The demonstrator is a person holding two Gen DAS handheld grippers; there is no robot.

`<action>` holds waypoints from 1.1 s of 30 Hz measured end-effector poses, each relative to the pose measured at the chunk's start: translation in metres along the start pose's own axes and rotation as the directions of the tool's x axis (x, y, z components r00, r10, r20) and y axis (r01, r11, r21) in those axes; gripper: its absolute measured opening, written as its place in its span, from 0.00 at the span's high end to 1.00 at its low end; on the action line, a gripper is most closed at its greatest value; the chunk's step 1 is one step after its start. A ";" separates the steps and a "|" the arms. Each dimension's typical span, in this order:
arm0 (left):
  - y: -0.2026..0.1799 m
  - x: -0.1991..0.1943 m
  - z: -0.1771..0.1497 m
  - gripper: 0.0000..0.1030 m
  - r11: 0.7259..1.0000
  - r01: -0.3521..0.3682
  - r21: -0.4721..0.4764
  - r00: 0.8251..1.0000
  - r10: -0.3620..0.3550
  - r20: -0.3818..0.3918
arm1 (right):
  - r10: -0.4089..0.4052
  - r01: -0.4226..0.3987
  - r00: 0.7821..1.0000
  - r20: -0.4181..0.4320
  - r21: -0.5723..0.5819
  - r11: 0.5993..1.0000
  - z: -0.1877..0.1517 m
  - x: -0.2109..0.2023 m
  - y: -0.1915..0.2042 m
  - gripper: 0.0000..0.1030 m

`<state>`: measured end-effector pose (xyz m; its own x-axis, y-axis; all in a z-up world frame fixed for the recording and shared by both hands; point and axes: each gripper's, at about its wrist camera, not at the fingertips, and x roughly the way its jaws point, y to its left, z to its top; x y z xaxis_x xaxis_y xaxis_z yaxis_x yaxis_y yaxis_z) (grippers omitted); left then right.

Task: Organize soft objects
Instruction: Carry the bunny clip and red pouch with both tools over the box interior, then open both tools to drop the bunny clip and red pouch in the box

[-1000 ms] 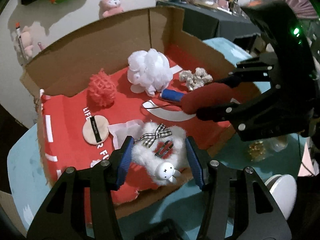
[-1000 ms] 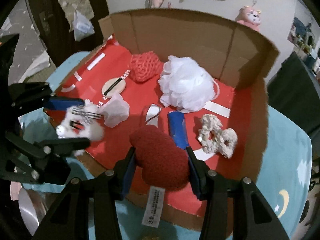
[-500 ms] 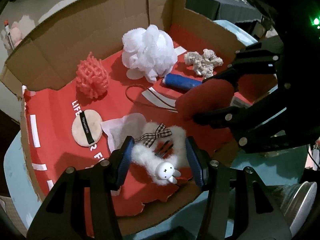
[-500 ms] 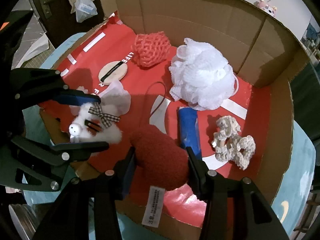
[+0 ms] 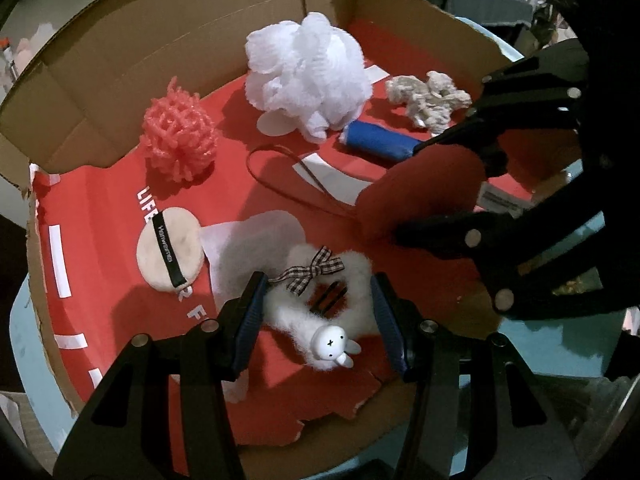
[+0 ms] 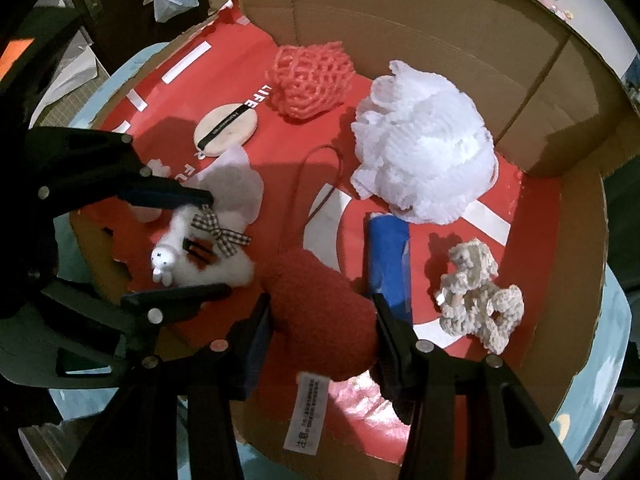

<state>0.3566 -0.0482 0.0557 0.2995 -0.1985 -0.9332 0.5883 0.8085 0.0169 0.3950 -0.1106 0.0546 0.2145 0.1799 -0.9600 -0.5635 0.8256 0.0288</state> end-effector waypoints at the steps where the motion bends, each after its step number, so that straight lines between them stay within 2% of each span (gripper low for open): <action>1: -0.001 0.001 0.001 0.51 1.000 -0.002 -0.002 1.000 0.002 0.000 | -0.006 0.006 1.000 0.000 -0.007 1.000 0.002 0.001 0.002 0.51; 12: 0.004 0.005 0.003 0.50 1.000 0.017 -0.023 1.000 -0.016 0.023 | -0.014 0.015 1.000 0.013 -0.023 1.000 0.012 0.011 -0.001 0.50; 33: 0.007 0.005 -0.007 0.49 1.000 0.013 -0.024 1.000 -0.012 0.024 | -0.006 0.006 1.000 0.003 -0.035 0.999 -0.003 0.011 -0.016 0.48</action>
<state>0.3570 -0.0400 0.0491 0.3102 -0.2217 -0.9244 0.5742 0.8187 -0.0037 0.4042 -0.1234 0.0424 0.2203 0.1771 -0.9592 -0.5897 0.8075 0.0136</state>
